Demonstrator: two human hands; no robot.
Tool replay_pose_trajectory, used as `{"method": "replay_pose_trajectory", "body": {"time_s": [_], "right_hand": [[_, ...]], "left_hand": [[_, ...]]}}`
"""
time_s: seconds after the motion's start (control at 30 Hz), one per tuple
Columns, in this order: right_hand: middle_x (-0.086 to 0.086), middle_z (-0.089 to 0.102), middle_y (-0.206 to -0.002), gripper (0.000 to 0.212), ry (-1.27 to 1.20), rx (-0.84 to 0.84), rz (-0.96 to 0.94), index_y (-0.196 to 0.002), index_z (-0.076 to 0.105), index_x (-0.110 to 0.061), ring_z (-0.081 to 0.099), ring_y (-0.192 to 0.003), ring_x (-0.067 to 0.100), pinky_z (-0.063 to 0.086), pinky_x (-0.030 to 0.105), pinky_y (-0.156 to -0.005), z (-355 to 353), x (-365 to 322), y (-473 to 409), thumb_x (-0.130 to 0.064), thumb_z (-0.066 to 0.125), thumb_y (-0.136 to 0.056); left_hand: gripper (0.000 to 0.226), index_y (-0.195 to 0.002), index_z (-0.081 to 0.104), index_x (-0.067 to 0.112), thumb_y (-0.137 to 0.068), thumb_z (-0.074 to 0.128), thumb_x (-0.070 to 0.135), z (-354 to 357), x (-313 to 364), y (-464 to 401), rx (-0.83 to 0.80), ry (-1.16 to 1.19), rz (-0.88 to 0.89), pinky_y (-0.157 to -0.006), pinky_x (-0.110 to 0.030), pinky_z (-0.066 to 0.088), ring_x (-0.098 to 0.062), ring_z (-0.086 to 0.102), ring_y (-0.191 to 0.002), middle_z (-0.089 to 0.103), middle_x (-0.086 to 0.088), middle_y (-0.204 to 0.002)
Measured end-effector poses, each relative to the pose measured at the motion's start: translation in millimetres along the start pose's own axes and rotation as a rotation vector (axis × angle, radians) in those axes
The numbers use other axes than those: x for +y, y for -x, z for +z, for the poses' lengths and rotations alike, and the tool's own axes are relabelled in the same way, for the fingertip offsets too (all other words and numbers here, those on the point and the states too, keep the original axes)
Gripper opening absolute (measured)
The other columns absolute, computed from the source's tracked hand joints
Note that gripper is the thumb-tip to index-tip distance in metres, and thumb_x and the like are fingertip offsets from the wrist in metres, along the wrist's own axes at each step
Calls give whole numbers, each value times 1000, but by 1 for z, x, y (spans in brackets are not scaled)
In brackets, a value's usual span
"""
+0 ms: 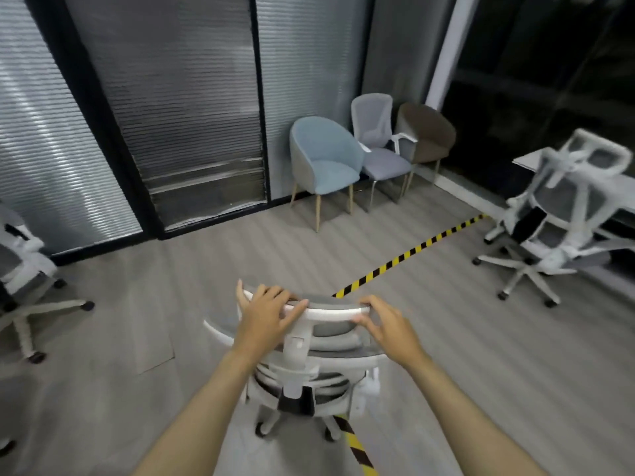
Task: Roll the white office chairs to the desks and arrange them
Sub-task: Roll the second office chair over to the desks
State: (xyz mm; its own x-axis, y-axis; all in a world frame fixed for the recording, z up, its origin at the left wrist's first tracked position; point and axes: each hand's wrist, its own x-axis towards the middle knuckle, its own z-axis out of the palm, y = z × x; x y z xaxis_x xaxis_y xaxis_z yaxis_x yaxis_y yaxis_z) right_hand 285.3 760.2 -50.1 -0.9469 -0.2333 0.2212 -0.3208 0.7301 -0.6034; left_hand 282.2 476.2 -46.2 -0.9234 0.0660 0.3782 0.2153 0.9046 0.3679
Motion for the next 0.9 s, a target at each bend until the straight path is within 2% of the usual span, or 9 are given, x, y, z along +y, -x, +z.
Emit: {"method": "replay_pose_trajectory", "body": {"time_s": [0.07, 0.17, 0.33, 0.43, 0.57, 0.63, 0.7, 0.77, 0.9], "right_hand": [[-32, 60, -111, 18, -76, -41, 84, -110, 53, -48, 56, -105, -9, 48, 25, -84, -36, 34, 16, -59, 56, -96], [-25, 61, -124, 33, -161, -95, 197, -117, 56, -45, 57, -117, -1, 49, 36, -102, -89, 88, 40, -64, 62, -91], [-27, 61, -116, 48, -71, -111, 317, -110, 54, -43, 57, -108, -1, 47, 26, -84, -184, 152, 73, -79, 60, -80], [-23, 54, -120, 59, -12, -100, 347, -117, 52, -41, 54, -112, 5, 47, 31, -88, -223, 193, 100, -86, 52, -79], [-10, 39, -143, 90, 32, -92, 419, -144, 45, -27, 36, -139, 15, 40, 39, -107, -271, 241, 134, -89, 45, -79], [-2, 26, -159, 94, 96, -123, 451, -149, 42, -27, 10, -154, 22, 20, 51, -122, -295, 260, 144, -90, 41, -79], [-2, 17, -166, 90, 138, -140, 471, -149, 43, -31, -12, -157, 23, 2, 59, -124, -319, 283, 154, -90, 37, -81], [-5, 19, -167, 84, 126, -98, 504, -146, 46, -34, -15, -157, 22, 3, 61, -123, -342, 311, 167, -88, 38, -83], [-8, 25, -164, 85, 163, 21, 580, -144, 46, -35, -6, -158, 23, 17, 61, -120, -387, 368, 190, -91, 36, -80]], "left_hand": [[48, -96, 66, 40, -98, 29, 71, 18, 44, 5, -31, -23, 56, -117, -62, 4, -3, 53, -94, 57, 25, -92], [41, -98, 66, 35, -96, 43, 69, 47, 117, 15, -16, -63, 111, -114, -67, 14, -7, 56, -91, 60, 21, -92], [35, -100, 64, 35, -94, 50, 66, 93, 242, 23, -34, -77, 146, -112, -67, 16, -8, 56, -92, 60, 21, -95], [34, -105, 62, 34, -95, 47, 62, 124, 312, 26, -61, -50, 176, -112, -67, 16, -9, 57, -99, 61, 20, -101], [31, -107, 61, 33, -96, 46, 57, 165, 401, 26, -77, -34, 238, -111, -69, 19, -9, 56, -102, 60, 17, -103], [30, -107, 62, 31, -98, 45, 54, 184, 441, 23, -71, -24, 278, -110, -69, 20, -11, 57, -102, 59, 16, -102], [31, -108, 62, 30, -99, 43, 53, 203, 479, 18, -78, -4, 306, -109, -69, 20, -13, 57, -104, 59, 16, -102], [31, -110, 62, 29, -99, 43, 51, 221, 518, 13, -83, 10, 336, -108, -70, 21, -13, 57, -106, 60, 15, -104], [28, -107, 61, 28, -99, 44, 48, 260, 591, -2, -80, 58, 381, -109, -69, 18, -14, 57, -109, 60, 13, -105]]}}
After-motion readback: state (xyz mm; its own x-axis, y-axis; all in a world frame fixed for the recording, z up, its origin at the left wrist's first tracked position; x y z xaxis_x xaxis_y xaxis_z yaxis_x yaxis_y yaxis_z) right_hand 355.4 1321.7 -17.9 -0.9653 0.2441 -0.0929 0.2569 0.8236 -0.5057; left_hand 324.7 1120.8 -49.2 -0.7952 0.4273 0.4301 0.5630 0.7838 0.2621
